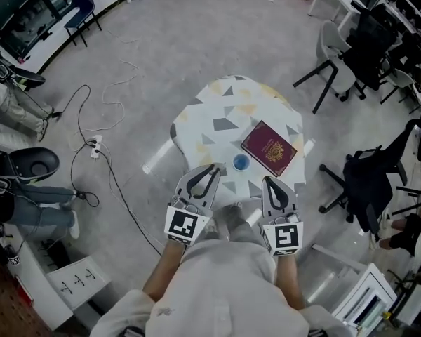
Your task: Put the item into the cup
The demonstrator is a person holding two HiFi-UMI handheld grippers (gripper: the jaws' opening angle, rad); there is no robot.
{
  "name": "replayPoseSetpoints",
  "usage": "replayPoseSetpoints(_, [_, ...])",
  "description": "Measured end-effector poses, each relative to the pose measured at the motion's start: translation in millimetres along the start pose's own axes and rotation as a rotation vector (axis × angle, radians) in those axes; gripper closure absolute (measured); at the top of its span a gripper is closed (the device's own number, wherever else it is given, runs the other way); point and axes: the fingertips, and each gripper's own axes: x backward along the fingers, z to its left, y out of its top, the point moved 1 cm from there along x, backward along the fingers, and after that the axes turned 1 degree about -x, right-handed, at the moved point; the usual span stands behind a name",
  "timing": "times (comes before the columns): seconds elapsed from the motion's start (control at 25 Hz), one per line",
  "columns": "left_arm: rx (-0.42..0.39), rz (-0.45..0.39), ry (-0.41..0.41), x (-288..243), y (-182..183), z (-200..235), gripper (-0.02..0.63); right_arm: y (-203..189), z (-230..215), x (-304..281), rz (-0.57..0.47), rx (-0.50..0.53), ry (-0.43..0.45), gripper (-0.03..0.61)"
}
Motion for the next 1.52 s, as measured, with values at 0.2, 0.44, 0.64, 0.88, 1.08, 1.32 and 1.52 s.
replayPoseSetpoints(0.2, [0.000,0.072,0.017,-27.6,-21.3,-0.9,0.555,-22.7,-21.2,-24.4,0.026,-0.039,0.052,0.571])
replayPoseSetpoints(0.44, [0.045,0.154,0.031,-57.5,-55.1,-1.5,0.554,-65.1,-40.1,-55.2,0.095,-0.077,0.112,0.571])
replayPoseSetpoints(0.64, [0.052,0.224,0.029,-79.5,-81.1,-4.5,0.554,-86.2,-47.4,-76.3,0.129,-0.110,0.170,0.571])
replayPoseSetpoints(0.88, [0.067,0.303,0.037,-101.0,-111.0,-4.9,0.554,-112.8,-58.0,-99.1,0.176,-0.133,0.220,0.571])
replayPoseSetpoints(1.08, [0.073,0.348,0.037,-113.4,-127.1,-7.3,0.554,-132.0,-60.8,-112.4,0.213,-0.147,0.260,0.571])
replayPoseSetpoints(1.32, [0.077,0.387,0.031,-125.6,-140.1,-9.4,0.554,-149.6,-62.4,-123.1,0.251,-0.149,0.299,0.571])
replayPoseSetpoints(1.52, [0.079,0.413,0.029,-130.2,-151.8,-11.9,0.554,-164.6,-61.2,-124.7,0.280,-0.151,0.326,0.571])
